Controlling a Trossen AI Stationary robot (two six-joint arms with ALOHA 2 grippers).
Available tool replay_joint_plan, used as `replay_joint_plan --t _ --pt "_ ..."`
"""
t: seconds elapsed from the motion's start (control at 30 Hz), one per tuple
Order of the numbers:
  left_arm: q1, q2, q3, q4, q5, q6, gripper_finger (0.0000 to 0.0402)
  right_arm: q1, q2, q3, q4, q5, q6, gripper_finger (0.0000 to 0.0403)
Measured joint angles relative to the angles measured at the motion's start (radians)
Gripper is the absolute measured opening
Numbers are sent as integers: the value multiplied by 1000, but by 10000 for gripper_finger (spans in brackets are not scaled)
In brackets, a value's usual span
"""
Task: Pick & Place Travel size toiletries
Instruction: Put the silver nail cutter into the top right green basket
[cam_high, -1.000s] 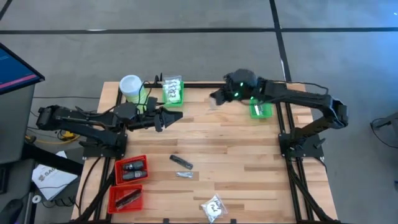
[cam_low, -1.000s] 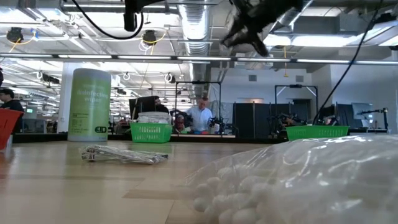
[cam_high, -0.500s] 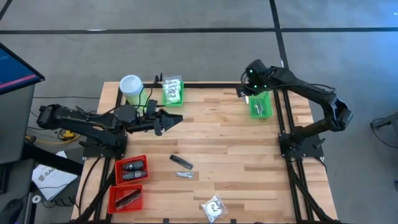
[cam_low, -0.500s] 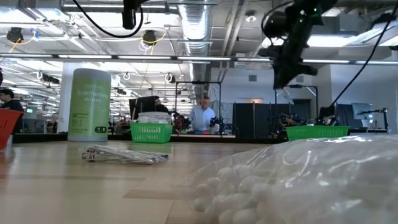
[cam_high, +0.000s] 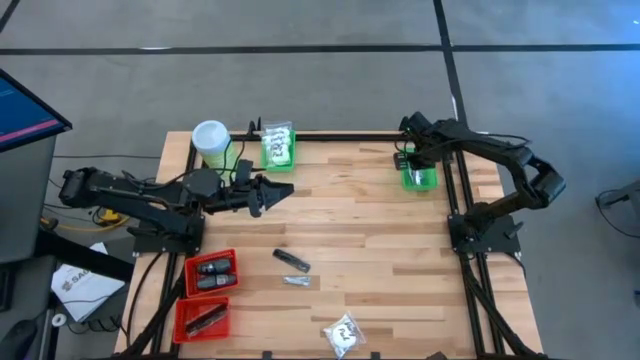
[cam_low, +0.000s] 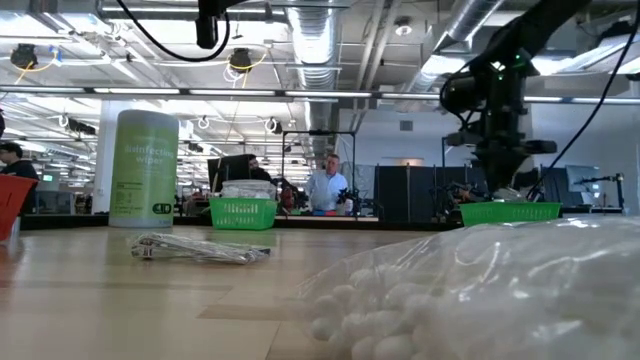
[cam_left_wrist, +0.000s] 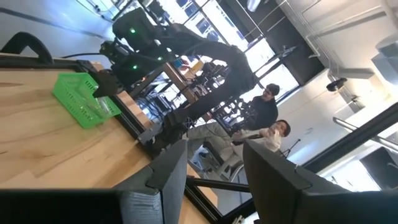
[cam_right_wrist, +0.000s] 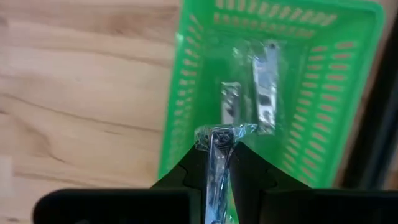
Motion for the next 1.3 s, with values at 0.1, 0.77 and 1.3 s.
replay_joint_plan --t 0.1,0.77,1.3 --pt "1 0 0 0 -15 6 151 1 0 -4 35 19 14 36" --pt "0 0 0 -1 -27 23 151 35 150 -4 55 127 85 36" --pt "-28 0 0 -10 -50 33 151 33 132 -4 30 137 60 121"
